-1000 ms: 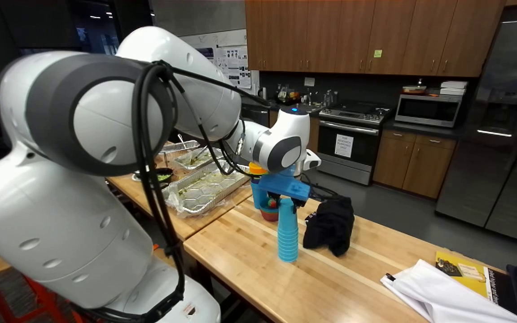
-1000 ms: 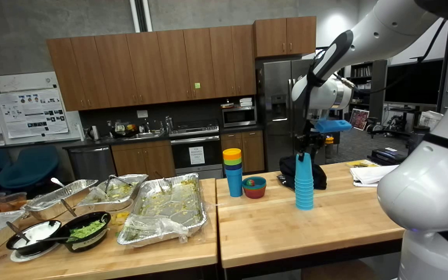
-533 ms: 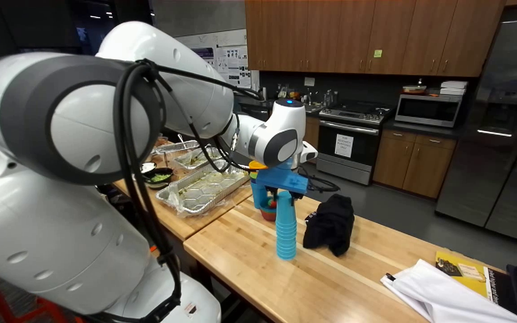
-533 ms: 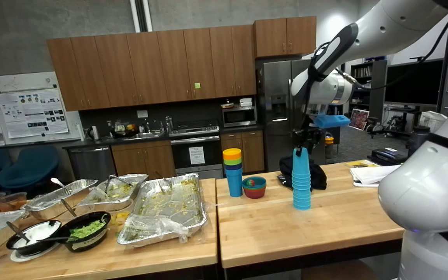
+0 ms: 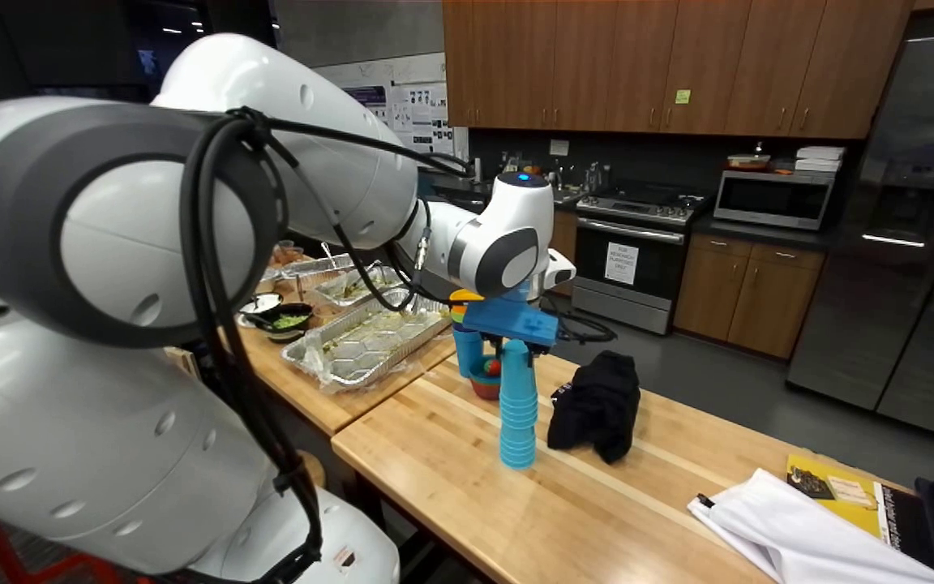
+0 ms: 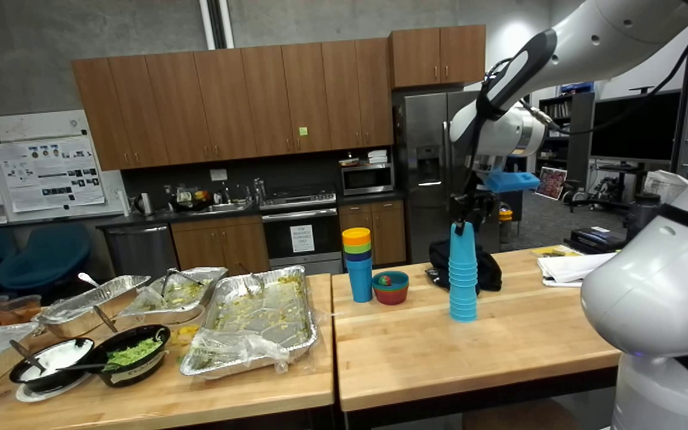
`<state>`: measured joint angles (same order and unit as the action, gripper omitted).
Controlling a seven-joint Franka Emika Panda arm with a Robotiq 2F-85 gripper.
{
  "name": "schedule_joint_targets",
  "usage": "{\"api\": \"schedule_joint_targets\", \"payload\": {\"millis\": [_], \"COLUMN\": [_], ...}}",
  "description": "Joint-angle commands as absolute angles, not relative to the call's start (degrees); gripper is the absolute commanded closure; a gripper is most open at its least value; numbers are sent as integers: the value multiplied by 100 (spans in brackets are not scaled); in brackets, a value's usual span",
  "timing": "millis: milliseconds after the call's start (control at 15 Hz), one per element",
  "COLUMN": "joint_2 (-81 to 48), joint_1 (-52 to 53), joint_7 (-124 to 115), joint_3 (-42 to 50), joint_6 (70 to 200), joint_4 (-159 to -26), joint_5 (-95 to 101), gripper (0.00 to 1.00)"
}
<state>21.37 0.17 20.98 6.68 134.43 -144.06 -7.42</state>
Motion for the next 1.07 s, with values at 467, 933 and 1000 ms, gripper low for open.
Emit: {"api": "schedule_joint_targets", "payload": {"millis": [467,933,1000], "joint_2": [2267,2532,2588], "joint_1": [81,143,154], "joint_7": [2180,2245,2244], "joint_3": [787,794,791], "joint_6": [13163,13004,12965], "joint_4": [-14424,-14462,-14468], "joint_5": [-807,-856,-850], "gripper": [66,66,66]}}
